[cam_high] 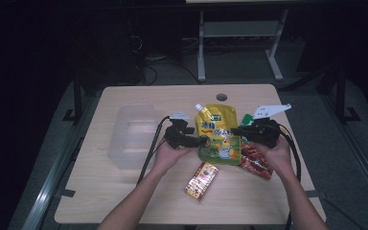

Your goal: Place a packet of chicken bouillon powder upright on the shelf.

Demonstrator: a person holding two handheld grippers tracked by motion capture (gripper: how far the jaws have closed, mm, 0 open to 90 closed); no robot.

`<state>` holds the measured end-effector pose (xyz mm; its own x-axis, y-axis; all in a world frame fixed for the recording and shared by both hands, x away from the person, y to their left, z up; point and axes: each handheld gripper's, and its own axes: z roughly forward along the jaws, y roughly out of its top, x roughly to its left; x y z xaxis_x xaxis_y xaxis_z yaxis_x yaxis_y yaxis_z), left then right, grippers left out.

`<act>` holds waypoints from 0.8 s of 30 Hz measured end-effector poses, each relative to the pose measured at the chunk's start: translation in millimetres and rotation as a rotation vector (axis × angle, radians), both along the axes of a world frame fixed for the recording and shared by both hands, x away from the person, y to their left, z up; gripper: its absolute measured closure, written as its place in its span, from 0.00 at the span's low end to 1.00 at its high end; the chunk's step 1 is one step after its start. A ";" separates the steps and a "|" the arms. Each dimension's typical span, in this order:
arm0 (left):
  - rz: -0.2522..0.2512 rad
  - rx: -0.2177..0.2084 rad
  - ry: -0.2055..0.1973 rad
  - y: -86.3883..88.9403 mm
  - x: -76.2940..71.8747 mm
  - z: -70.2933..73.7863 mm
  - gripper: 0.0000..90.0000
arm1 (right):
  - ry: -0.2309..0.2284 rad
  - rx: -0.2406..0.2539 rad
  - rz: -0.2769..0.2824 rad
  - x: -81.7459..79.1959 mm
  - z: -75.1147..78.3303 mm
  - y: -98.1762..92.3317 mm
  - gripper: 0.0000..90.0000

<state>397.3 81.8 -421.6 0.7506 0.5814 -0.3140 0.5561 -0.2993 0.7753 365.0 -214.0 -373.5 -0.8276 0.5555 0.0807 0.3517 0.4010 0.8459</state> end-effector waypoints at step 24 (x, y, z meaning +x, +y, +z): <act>-0.070 0.012 -0.081 -13.4 -9.4 8.5 0.58 | 0.130 -0.006 0.011 4.2 -11.9 2.7 0.89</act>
